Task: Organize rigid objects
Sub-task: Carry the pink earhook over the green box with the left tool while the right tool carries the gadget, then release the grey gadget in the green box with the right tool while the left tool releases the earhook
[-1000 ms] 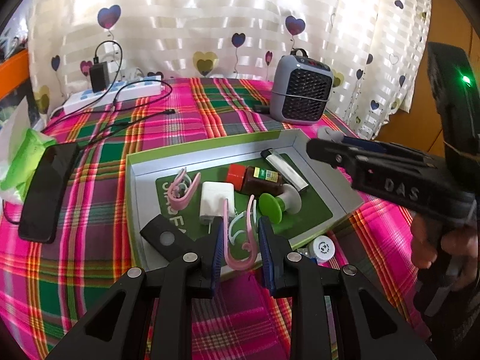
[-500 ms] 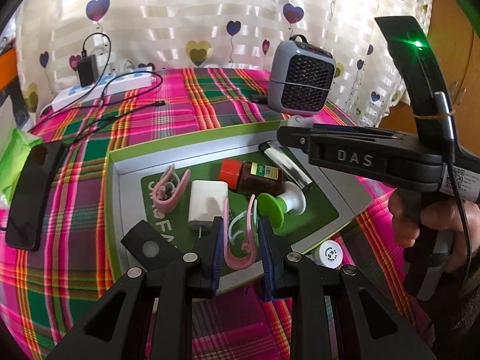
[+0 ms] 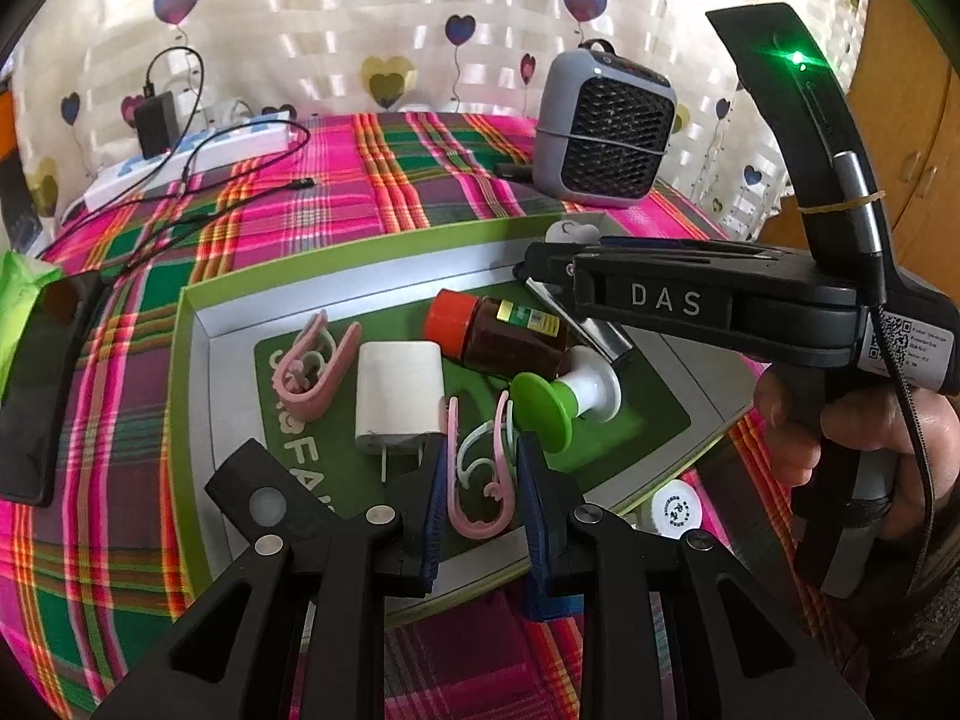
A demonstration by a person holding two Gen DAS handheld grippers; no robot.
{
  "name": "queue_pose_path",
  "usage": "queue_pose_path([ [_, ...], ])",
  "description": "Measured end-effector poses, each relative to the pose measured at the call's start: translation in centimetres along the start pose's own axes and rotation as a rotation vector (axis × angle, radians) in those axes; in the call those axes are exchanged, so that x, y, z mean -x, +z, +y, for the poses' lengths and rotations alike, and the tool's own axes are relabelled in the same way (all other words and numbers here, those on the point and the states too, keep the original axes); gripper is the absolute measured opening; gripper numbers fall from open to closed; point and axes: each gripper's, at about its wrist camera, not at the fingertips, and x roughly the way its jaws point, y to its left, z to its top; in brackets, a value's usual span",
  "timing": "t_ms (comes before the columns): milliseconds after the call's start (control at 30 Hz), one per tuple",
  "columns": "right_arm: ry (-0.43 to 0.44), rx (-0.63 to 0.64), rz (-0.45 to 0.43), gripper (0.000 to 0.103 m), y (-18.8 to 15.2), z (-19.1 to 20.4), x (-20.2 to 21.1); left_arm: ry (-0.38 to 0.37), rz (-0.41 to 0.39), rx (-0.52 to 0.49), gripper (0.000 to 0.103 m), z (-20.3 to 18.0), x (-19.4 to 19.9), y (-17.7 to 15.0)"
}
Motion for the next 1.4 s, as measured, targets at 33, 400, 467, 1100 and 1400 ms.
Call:
queue_pose_path([
  [33, 0.003, 0.000, 0.001, 0.049, -0.01, 0.02, -0.06, -0.001, 0.001, 0.002, 0.022, 0.04, -0.06, -0.01],
  [400, 0.000, -0.004, 0.011, 0.049, -0.12, -0.04, -0.67, -0.013, 0.005, 0.017, 0.022, 0.23, -0.21, 0.11],
  [467, 0.000, -0.001, 0.011, 0.049, -0.15, -0.02, -0.72, -0.016, 0.007, 0.019, 0.022, 0.26, -0.27, 0.13],
  [1100, -0.005, 0.002, 0.016, 0.049, -0.10, 0.05, -0.94, -0.006, 0.014, 0.029, 0.031, 0.35, -0.39, 0.17],
  [1400, 0.011, -0.021, 0.014, 0.050, -0.42, -0.11, -0.66, 0.011, 0.008, 0.024, 0.033, 0.19, -0.11, 0.08],
])
